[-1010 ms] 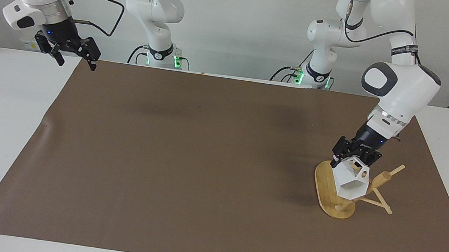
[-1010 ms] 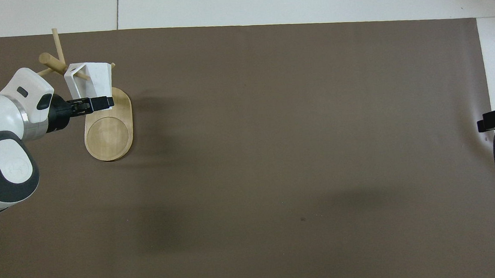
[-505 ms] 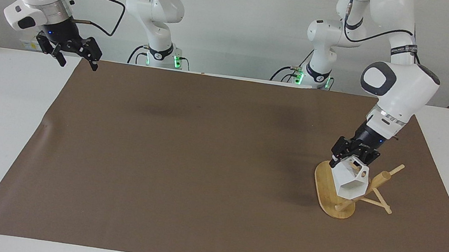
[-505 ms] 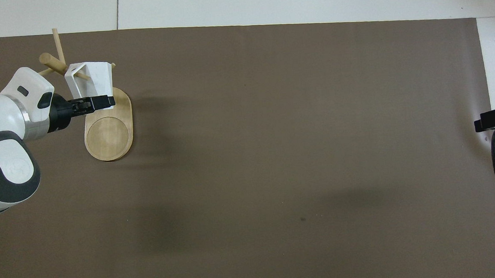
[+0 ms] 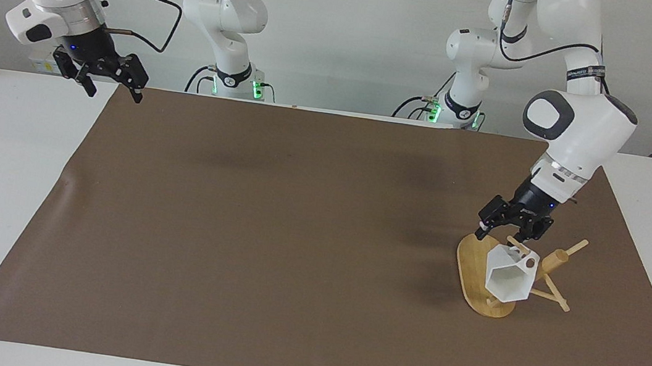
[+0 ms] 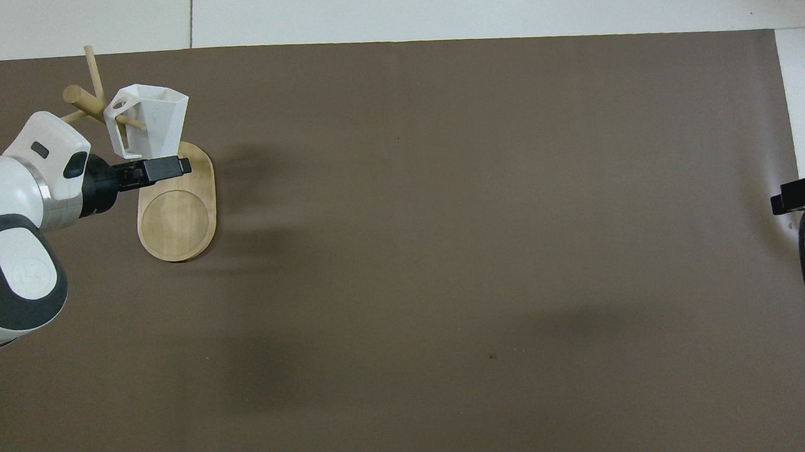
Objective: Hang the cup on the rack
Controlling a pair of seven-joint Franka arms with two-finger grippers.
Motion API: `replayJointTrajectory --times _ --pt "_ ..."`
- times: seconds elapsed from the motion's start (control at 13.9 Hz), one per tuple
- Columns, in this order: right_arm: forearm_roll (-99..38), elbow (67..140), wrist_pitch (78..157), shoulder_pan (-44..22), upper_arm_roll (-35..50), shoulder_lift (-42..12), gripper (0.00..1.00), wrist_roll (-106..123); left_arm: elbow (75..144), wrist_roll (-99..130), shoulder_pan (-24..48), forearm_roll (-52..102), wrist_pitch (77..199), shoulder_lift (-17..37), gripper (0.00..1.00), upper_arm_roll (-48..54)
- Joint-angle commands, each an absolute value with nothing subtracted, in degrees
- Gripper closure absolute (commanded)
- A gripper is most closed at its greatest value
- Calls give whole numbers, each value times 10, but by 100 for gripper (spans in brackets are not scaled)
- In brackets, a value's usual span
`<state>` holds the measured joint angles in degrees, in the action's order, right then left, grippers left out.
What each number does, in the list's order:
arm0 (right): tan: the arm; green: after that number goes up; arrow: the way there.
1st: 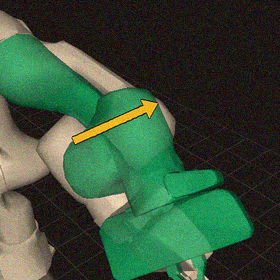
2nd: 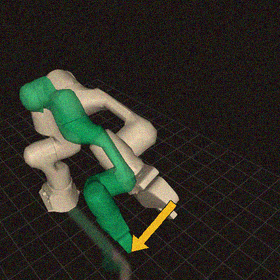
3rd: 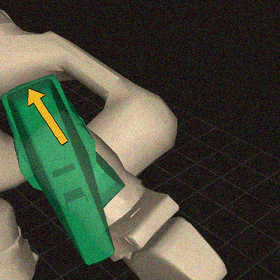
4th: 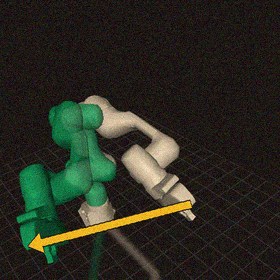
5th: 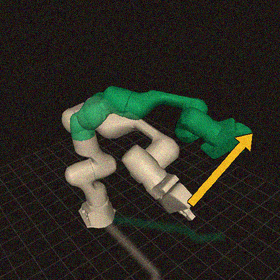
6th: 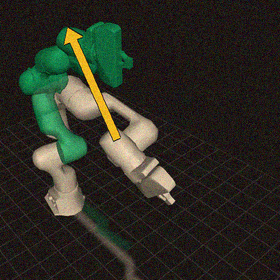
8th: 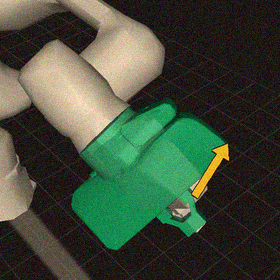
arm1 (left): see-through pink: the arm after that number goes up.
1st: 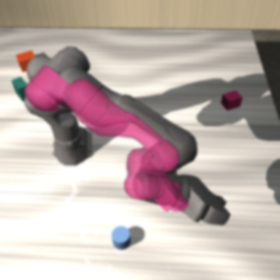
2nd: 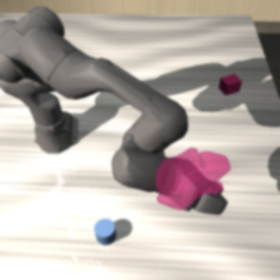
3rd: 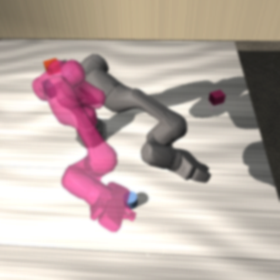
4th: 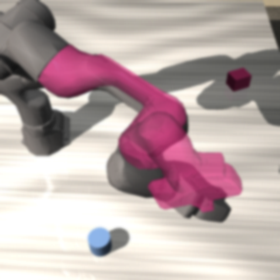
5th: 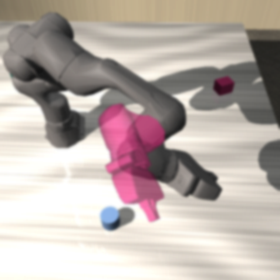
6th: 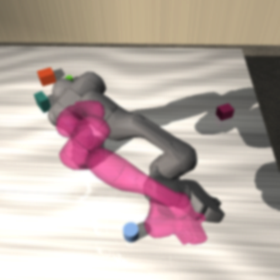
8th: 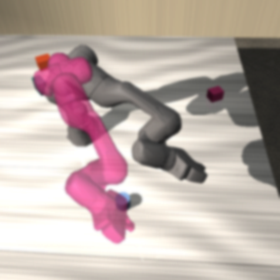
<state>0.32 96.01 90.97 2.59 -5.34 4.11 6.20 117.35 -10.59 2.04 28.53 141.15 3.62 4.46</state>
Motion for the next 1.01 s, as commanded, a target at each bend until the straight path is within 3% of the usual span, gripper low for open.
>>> replayJointTrajectory --times 0.0,0.29,0.94 --pt "-9 974 911 22 -58 54 0 51 1172 -99 24 286 1405 33 0 41" --pt "-9 974 911 22 -58 54 0 51 1147 -101 13 266 1327 26 0 33" --pt "-9 974 911 22 -55 54 0 52 1065 -99 8 53 1088 -54 0 29"
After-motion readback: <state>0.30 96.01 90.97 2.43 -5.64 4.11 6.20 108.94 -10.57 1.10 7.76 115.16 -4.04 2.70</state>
